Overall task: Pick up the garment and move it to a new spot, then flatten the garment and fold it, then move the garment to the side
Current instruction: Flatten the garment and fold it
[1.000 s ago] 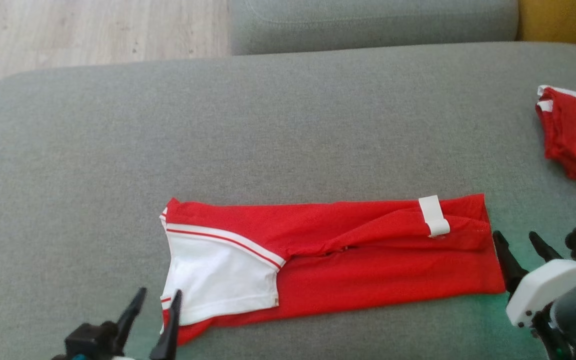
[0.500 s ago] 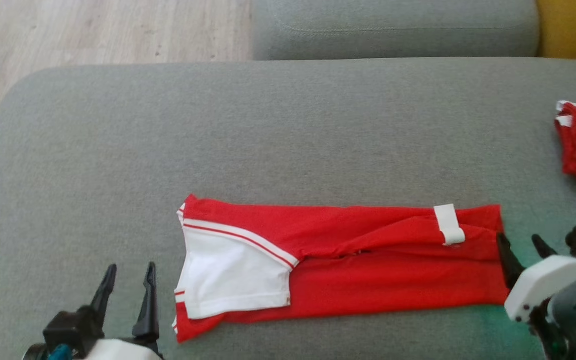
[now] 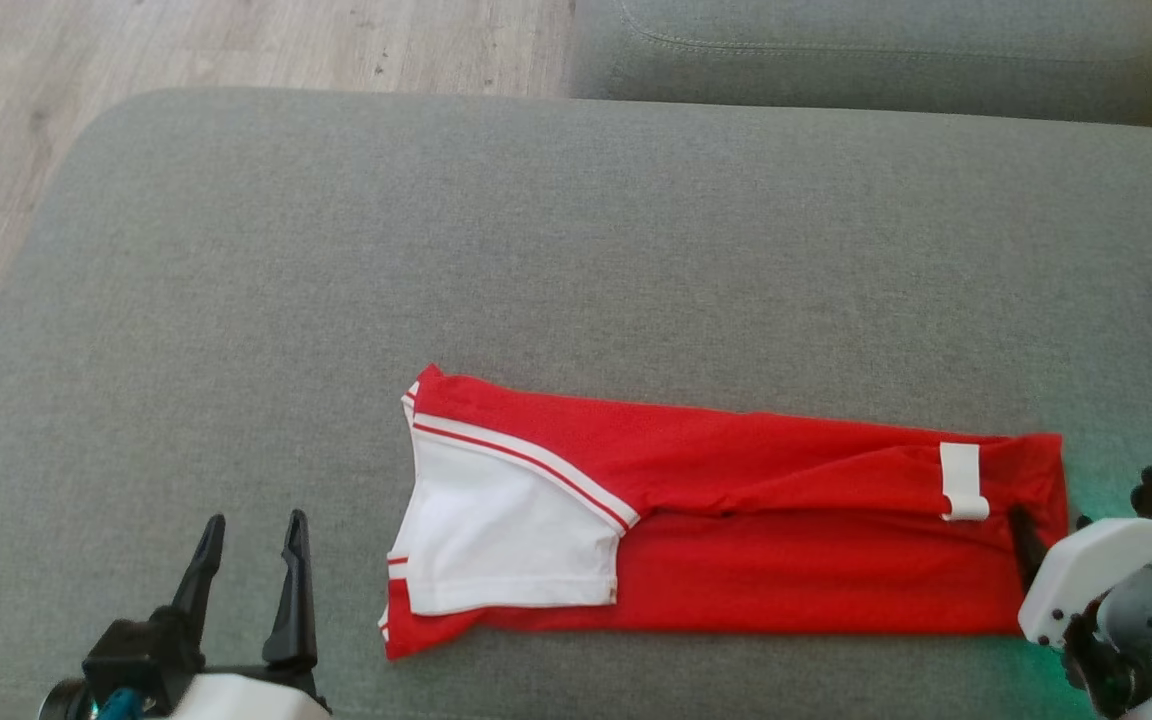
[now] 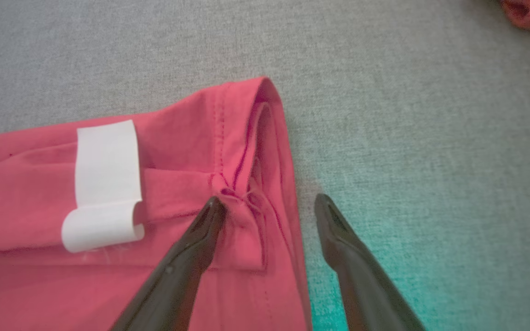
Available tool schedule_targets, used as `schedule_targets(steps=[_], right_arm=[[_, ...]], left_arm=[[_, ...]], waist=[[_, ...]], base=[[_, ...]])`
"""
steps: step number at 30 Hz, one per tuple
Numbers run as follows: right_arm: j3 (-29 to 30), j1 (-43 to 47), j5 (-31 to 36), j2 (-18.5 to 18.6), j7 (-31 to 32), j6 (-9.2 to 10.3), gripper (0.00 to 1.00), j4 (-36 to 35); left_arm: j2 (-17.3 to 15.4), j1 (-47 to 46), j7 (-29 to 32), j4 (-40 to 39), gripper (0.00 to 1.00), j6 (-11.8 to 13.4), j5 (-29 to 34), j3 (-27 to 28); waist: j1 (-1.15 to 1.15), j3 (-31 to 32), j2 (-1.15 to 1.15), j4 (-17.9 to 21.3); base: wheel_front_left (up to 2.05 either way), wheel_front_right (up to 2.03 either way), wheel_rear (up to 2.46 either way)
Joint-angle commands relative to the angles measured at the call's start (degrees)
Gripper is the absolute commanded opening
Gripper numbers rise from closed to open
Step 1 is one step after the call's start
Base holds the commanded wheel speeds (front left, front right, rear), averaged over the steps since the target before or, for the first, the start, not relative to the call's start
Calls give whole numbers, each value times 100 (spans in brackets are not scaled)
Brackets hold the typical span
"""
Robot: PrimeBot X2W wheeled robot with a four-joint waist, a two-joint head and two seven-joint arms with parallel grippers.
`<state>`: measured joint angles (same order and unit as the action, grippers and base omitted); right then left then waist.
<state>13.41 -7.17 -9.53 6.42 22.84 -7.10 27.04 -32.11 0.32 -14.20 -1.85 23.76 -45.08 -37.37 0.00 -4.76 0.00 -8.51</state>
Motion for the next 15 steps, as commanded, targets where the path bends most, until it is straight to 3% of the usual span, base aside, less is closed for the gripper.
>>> schedule_targets(steps=[1, 2, 4, 5, 6, 9, 10, 15], right_arm=[[-162, -168, -54, 65, -40, -39, 100, 33], [-178, -149, -67, 49, -75, -39, 98, 63], [-222, -95, -88, 4, -152, -39, 54, 91], [-234, -64, -97, -29, -192, -39, 42, 91], [-234, -64, -97, -29, -192, -39, 42, 91], [-287, -2, -121, -116, -347, -39, 5, 103], [-318, 5, -126, -139, -417, -39, 0, 111], [-334, -75, -97, -206, -781, -39, 0, 108]], left_arm=[[-134, -187, -55, -197, 100, 65, 94, 220], [-134, -194, -47, -218, 100, 81, 107, 212], [-133, -200, -32, -261, 100, 103, 131, 188], [-131, -199, -28, -278, 100, 116, 138, 182], [-131, -199, -28, -278, 100, 116, 138, 182], [-133, -189, -15, -320, 100, 140, 151, 163], [-135, -186, -13, -323, 100, 141, 152, 160], [-146, -176, -8, -319, 100, 151, 162, 152]], waist=[[0, 19, 0, -16], [0, 28, 0, -16], [0, 48, 0, 0], [0, 57, 0, 20], [0, 57, 0, 20], [0, 70, 0, 112], [0, 72, 0, 151], [0, 111, 0, 395]], base=[[0, 0, 0], [0, 0, 0], [0, 0, 0], [0, 0, 0], [0, 0, 0], [0, 0, 0], [0, 0, 0], [0, 0, 0]])
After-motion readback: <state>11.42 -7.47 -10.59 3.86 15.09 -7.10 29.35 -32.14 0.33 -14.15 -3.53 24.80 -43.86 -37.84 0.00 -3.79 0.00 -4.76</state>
